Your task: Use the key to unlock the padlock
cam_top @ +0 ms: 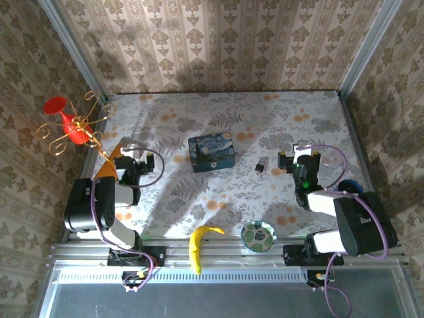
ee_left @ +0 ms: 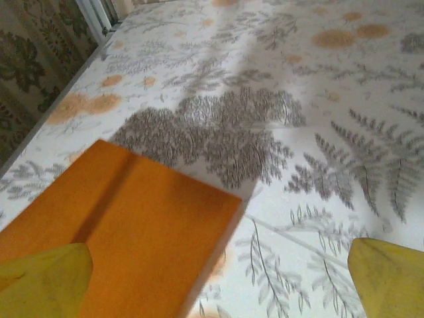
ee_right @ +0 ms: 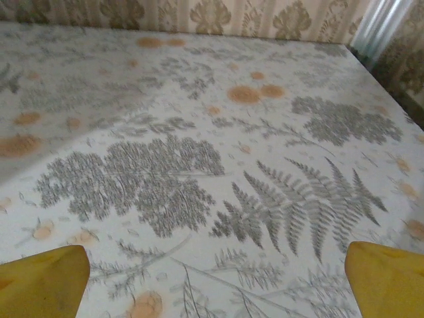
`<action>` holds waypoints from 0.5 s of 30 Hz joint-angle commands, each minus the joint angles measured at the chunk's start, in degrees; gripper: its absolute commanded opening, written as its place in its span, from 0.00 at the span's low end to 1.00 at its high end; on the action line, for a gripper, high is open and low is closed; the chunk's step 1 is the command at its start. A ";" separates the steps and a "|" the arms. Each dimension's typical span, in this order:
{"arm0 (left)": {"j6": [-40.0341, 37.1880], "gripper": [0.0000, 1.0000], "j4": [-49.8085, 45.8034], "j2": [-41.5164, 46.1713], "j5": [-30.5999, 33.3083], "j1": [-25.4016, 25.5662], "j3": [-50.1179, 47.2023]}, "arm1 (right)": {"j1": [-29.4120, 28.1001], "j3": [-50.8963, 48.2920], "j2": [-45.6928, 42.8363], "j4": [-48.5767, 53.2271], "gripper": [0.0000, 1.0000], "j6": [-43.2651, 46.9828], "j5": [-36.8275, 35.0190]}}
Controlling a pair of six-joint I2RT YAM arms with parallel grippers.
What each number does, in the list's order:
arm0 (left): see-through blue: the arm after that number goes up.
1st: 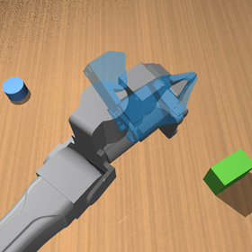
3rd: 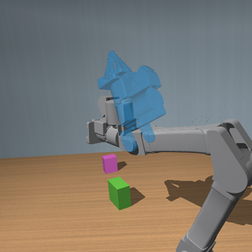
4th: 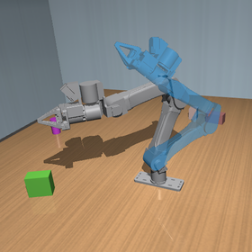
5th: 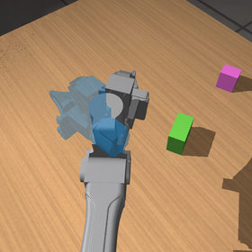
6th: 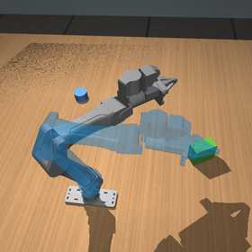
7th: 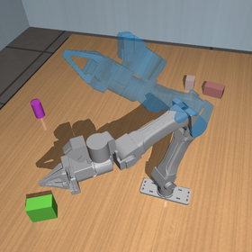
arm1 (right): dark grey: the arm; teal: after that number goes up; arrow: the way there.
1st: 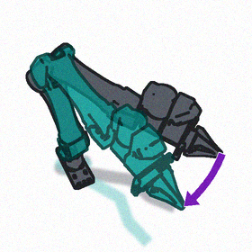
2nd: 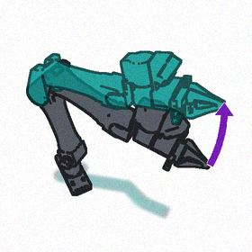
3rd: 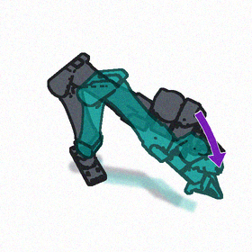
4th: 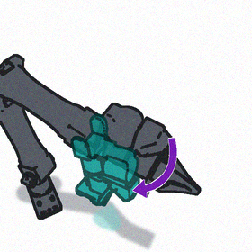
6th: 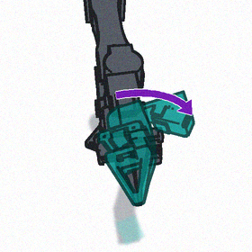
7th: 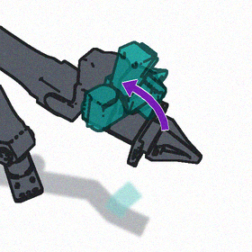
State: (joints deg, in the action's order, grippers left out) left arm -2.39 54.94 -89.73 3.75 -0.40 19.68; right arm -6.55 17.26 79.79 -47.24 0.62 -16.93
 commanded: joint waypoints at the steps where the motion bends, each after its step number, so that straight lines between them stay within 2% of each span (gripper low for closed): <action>1: 0.41 1.00 -0.81 0.84 -5.32 -0.54 1.89 | 2.02 -0.07 6.77 -12.74 1.00 -0.56 6.20; 2: 0.38 1.00 -0.82 0.77 -5.27 -0.52 1.87 | 2.32 0.41 9.00 -14.80 1.00 -0.62 6.88; 4: 0.20 1.00 -0.73 0.78 -5.40 -0.48 1.93 | 3.52 2.54 7.17 -7.35 1.00 -1.43 8.96; 7: -1.27 1.00 -1.31 0.63 -7.52 -0.10 2.34 | 5.58 5.59 7.38 -1.76 1.00 -4.38 8.96; 15: -1.40 1.00 -2.38 0.59 -7.25 0.22 2.93 | 5.67 5.42 7.70 -2.57 1.00 -4.14 9.02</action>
State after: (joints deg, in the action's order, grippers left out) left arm -3.09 53.15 -89.56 -2.35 -0.32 21.21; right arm -0.99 22.09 87.72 -50.54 -2.79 -8.67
